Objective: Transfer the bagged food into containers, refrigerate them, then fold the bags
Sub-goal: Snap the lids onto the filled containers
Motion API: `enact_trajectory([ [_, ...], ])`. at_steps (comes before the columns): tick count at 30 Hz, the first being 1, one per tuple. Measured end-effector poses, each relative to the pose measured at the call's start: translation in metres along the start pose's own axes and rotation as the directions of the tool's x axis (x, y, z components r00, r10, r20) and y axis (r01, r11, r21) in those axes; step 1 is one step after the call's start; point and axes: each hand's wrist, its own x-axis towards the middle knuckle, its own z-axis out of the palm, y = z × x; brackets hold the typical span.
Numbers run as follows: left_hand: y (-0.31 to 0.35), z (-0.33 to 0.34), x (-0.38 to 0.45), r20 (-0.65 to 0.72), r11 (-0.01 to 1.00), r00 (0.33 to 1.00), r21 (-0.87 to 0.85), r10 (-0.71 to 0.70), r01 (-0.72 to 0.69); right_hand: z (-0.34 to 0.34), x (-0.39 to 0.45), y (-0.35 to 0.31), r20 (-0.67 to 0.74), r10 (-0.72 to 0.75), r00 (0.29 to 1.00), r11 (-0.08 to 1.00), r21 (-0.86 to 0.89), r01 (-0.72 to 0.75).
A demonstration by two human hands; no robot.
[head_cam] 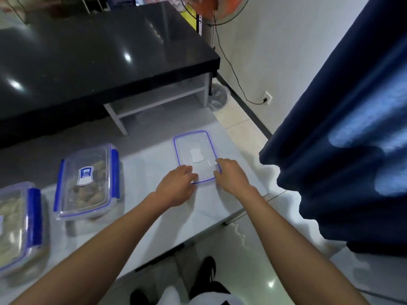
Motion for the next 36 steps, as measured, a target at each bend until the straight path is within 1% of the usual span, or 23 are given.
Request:
enact_trajectory([
  [1, 0.000, 0.001, -0.001, -0.013, 1.000, 1.000, -0.014, -0.001, 0.001, 0.001, 0.001, -0.001, 0.004, -0.017, 1.000, 1.000, 0.025, 0.017],
  [3, 0.001, 0.003, -0.002, -0.034, 0.999, 0.999, -0.045, -0.003, 0.002, 0.003, 0.001, -0.002, -0.037, -0.017, 0.999, 0.993, 0.117, 0.022],
  [4, 0.001, 0.004, -0.002, -0.034, 0.997, 0.999, -0.073, -0.017, 0.014, 0.005, 0.002, -0.003, -0.072, 0.009, 0.997, 0.981, 0.192, 0.005],
  [6, 0.001, 0.006, -0.003, -0.004, 0.982, 0.997, -0.170, -0.079, 0.077, 0.008, 0.003, -0.003, -0.143, 0.107, 0.984, 0.922, 0.385, -0.044],
  [7, 0.001, 0.006, -0.003, 0.014, 0.968, 0.993, -0.224, -0.118, 0.118, 0.008, 0.004, -0.003, -0.154, 0.160, 0.975, 0.882, 0.467, -0.071],
  [9, 0.000, 0.004, -0.004, 0.018, 0.923, 0.982, -0.339, -0.187, 0.182, 0.008, 0.005, -0.005, -0.145, 0.221, 0.964, 0.831, 0.546, -0.109],
  [10, 0.000, 0.001, -0.004, 0.010, 0.886, 0.974, -0.413, -0.228, 0.212, 0.007, 0.005, -0.006, -0.140, 0.230, 0.963, 0.820, 0.561, -0.115],
  [12, 0.001, -0.006, -0.006, 0.007, 0.768, 0.941, -0.576, -0.339, 0.281, 0.006, 0.003, -0.012, -0.152, 0.225, 0.962, 0.801, 0.591, -0.094],
  [14, 0.001, -0.014, -0.008, 0.019, 0.651, 0.902, -0.686, -0.431, 0.326, 0.005, -0.004, -0.022, -0.205, 0.197, 0.959, 0.782, 0.623, -0.028],
  [16, 0.001, -0.024, -0.012, 0.025, 0.539, 0.880, -0.782, -0.474, 0.313, 0.003, -0.015, -0.036, -0.285, 0.154, 0.946, 0.749, 0.658, 0.077],
  [18, 0.003, -0.036, -0.020, 0.008, 0.427, 0.873, -0.870, -0.487, 0.247, 0.000, -0.029, -0.052, -0.374, 0.095, 0.923, 0.701, 0.683, 0.205],
  [21, 0.005, -0.058, -0.039, -0.062, 0.312, 0.852, -0.942, -0.520, 0.121, -0.001, -0.053, -0.077, -0.504, -0.046, 0.863, 0.683, 0.614, 0.395],
  [22, 0.004, -0.064, -0.047, -0.071, 0.256, 0.837, -0.963, -0.543, 0.084, 0.001, -0.062, -0.086, -0.538, -0.102, 0.837, 0.684, 0.573, 0.451],
  [24, 0.000, -0.075, -0.067, -0.073, 0.122, 0.795, -0.992, -0.602, 0.001, 0.009, -0.078, -0.104, -0.575, -0.207, 0.792, 0.685, 0.493, 0.536],
  [26, -0.008, -0.082, -0.093, -0.080, 0.036, 0.749, -0.997, -0.658, -0.074, 0.020, -0.096, -0.127, -0.593, -0.297, 0.748, 0.678, 0.421, 0.603],
  [27, -0.012, -0.085, -0.108, -0.092, 0.024, 0.728, -0.994, -0.680, -0.103, 0.027, -0.104, -0.139, -0.602, -0.340, 0.723, 0.669, 0.386, 0.635],
  [28, -0.017, -0.087, -0.124, -0.111, 0.034, 0.705, -0.992, -0.701, -0.123, 0.034, -0.113, -0.151, -0.607, -0.383, 0.697, 0.656, 0.353, 0.667],
  [31, -0.034, -0.089, -0.180, -0.167, 0.088, 0.627, -0.984, -0.761, -0.155, 0.061, -0.141, -0.187, -0.567, -0.525, 0.635, 0.617, 0.261, 0.743],
  [34, -0.058, -0.083, -0.245, -0.173, 0.065, 0.578, -0.977, -0.797, -0.204, 0.091, -0.168, -0.223, -0.476, -0.657, 0.584, 0.567, 0.199, 0.799],
  [36, -0.076, -0.076, -0.288, -0.143, 0.030, 0.525, -0.975, -0.839, -0.218, 0.110, -0.190, -0.248, -0.409, -0.735, 0.541, 0.512, 0.189, 0.838],
])
